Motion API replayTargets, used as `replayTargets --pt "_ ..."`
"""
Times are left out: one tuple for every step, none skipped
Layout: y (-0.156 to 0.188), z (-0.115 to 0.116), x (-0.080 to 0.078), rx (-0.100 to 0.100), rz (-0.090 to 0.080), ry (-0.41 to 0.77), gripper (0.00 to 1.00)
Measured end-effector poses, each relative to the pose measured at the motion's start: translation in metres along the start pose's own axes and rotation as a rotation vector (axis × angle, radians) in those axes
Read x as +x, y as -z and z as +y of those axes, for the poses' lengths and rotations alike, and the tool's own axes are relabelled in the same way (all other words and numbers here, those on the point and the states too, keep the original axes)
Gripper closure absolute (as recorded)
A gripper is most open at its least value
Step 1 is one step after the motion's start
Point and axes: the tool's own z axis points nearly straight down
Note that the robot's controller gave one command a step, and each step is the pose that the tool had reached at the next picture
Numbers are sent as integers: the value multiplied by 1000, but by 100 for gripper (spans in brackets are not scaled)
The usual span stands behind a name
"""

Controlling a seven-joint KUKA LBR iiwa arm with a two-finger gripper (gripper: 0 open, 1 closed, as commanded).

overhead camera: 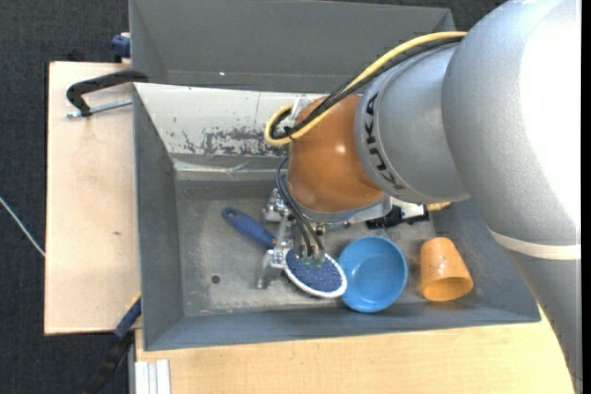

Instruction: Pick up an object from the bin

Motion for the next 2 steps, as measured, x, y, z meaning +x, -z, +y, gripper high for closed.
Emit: replayTargets --pt "3 0 -3 -2 -7 0 100" --pt "153 -14 -7 -1 -4 24 100"
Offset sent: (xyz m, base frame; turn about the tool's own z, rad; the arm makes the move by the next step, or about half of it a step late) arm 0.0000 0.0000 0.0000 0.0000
